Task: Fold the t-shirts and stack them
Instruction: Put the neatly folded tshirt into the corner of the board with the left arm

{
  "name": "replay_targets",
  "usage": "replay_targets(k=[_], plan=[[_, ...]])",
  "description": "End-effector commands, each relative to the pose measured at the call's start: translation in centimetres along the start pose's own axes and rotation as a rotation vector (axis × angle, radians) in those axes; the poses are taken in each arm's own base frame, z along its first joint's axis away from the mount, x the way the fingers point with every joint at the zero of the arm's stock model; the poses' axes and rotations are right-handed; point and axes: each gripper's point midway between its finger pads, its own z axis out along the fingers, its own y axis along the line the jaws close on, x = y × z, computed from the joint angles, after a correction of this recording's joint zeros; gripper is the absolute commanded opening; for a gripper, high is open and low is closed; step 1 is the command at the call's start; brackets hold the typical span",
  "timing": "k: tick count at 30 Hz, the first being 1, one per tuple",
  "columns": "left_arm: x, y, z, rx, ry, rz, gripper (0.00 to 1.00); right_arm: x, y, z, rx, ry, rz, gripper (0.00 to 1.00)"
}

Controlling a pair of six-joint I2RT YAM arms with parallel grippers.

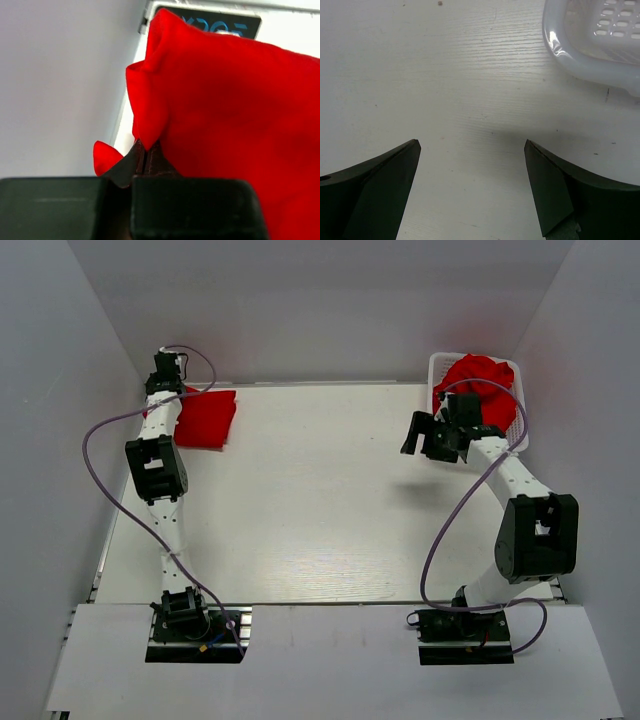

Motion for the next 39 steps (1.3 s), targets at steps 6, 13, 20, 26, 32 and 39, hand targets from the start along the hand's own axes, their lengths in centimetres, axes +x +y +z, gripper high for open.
replay_targets(k=[6, 13, 20, 26, 32, 39], plan=[[-3.1, 3.7, 0.0, -0.117, -0.089, -0.086, 0.00, -0.7, -0.9, -0.7, 0.036, -0.053, 0.000, 0.90], [-5.6, 4.1, -2.2, -0.091, -0.153, -0.162, 1.00, -1.3, -0.5, -1.0, 0.010, -0.065, -0.010, 0.90], [-11.7, 3.1, -10.6, 0.126, -0.279, -0.296, 1.00, -2.2, 0.1, -2.3, -0.017, -0.108, -0.006, 0.90], [-10.3, -4.5, -19.2, 0.404, -0.178, -0.332, 1.00, -0.8, 1.4, -2.5, -0.090, -0.075, 0.025, 0.90], [0.0, -14.3, -27.6, 0.516, 0.000, -0.305, 1.00, 1.7, 0.4, -2.4, -0.047, -0.103, 0.077, 0.90], [9.0, -15.9, -36.5, 0.625, -0.007, -0.244, 1.00, 5.7, 0.7, -2.2, -0.125, -0.090, 0.080, 0.90]])
